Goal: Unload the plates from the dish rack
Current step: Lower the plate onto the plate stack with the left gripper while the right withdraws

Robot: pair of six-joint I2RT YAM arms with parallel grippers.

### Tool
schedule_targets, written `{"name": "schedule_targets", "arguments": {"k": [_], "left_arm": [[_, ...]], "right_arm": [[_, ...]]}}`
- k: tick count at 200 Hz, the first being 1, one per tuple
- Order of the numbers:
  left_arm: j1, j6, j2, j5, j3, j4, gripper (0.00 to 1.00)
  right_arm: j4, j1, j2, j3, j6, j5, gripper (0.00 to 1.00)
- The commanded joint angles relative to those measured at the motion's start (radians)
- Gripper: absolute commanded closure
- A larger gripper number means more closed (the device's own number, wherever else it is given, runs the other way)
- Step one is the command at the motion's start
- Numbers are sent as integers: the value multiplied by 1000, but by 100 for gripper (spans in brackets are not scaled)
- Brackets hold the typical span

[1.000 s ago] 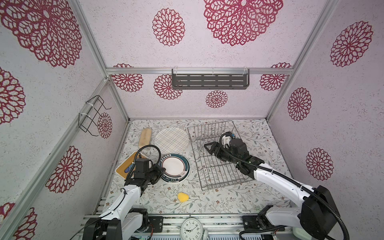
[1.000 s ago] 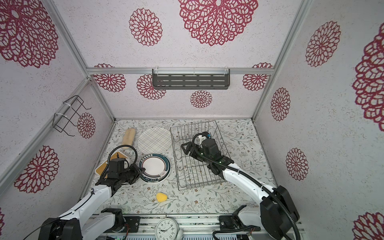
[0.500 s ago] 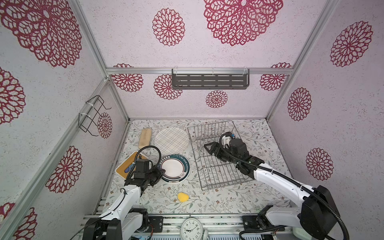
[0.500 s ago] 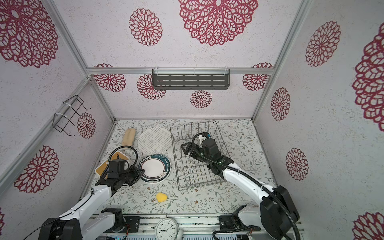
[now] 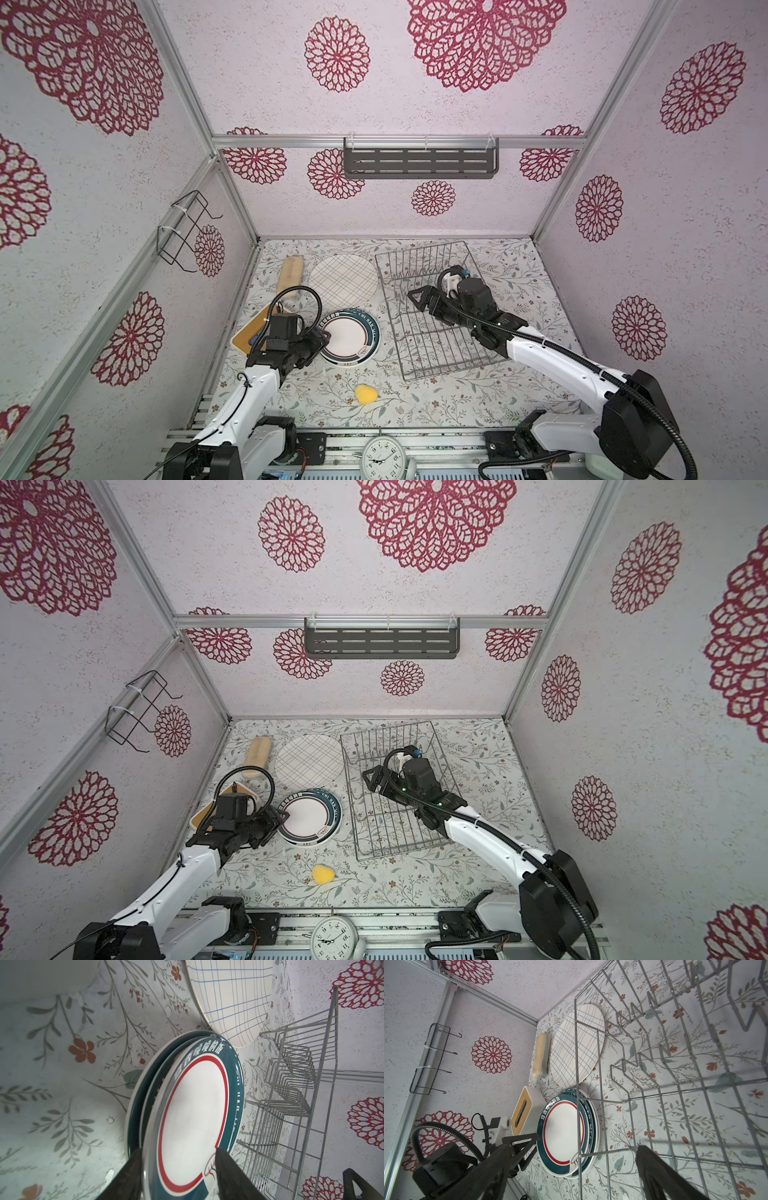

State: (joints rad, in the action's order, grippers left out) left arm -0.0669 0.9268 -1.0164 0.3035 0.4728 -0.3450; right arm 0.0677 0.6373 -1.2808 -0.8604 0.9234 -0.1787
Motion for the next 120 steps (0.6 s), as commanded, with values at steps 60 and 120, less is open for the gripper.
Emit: {"name": "schedule_targets", "arguments": {"k": [60,120], "left_arm": [[-18,-95,-54,-59,83,-89,28],[-19,-102,-77,-49,133,-96,25]], "right_arm": [[-36,-7,16,-57,-50,43,1],[-88,-7,35,-66,-90,90,1]]}}
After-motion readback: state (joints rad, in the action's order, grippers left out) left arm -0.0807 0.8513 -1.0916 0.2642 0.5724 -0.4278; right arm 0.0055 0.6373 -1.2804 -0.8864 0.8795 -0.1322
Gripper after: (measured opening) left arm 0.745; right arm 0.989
